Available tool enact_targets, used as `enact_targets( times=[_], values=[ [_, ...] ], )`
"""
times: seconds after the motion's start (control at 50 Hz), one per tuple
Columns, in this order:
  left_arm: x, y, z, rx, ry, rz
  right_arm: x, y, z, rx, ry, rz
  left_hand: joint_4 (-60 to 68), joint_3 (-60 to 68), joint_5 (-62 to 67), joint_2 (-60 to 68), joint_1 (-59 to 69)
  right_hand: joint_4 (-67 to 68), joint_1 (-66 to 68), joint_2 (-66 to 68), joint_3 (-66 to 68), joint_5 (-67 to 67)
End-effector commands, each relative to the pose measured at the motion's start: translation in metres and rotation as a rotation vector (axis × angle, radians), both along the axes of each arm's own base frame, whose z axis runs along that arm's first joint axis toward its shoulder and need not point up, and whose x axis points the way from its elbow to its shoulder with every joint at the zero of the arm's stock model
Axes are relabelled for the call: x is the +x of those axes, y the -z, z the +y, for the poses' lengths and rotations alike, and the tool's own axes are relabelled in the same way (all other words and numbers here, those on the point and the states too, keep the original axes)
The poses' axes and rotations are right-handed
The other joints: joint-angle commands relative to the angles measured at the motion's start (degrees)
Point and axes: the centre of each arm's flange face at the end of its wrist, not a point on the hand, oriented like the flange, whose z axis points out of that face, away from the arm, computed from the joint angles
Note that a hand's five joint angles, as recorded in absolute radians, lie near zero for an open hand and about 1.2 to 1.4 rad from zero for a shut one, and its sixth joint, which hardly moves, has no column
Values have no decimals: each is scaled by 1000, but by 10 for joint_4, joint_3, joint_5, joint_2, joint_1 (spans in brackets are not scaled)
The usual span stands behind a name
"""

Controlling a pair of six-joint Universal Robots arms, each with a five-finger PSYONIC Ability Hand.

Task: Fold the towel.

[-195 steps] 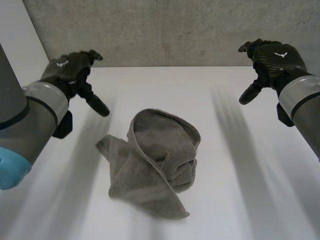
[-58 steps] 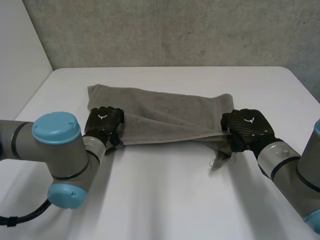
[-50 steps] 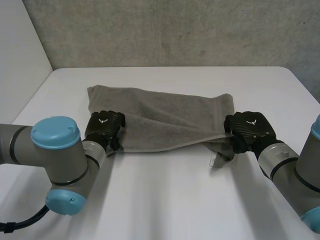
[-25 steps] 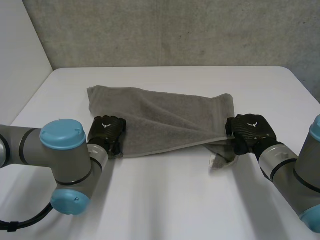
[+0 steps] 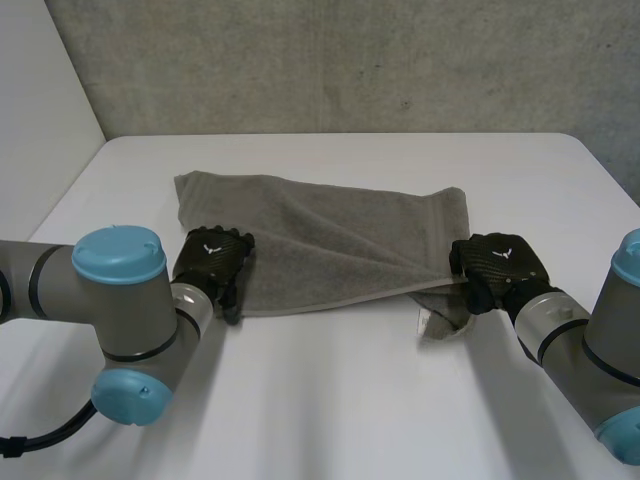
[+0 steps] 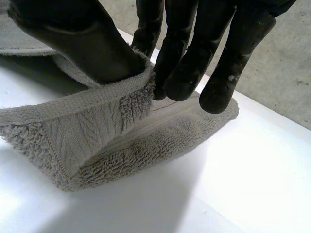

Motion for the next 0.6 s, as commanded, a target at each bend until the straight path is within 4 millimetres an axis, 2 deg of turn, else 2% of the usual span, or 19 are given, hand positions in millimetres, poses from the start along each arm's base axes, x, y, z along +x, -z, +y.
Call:
enact_targets(
  times=[0.02,0.3,0.44,0.6],
  values=[
    [0,5,-5,1,-6,-3,0,0,0,2,-1,1,-51,-43,-130,-49,-49,33,32,38,34,21],
    [0,18,-15,17,-26,-13,0,1,1,3,0,1,-44,-36,-123,-43,-42,33,32,38,34,21],
    [1,17,-16,13,-34,-10,0,1,1,3,0,1,-34,-26,-113,-32,-32,33,32,38,34,21],
    [16,10,-35,-32,-128,0,0,1,1,4,-2,3,-4,4,-83,-2,-2,33,32,38,34,21]
  ],
)
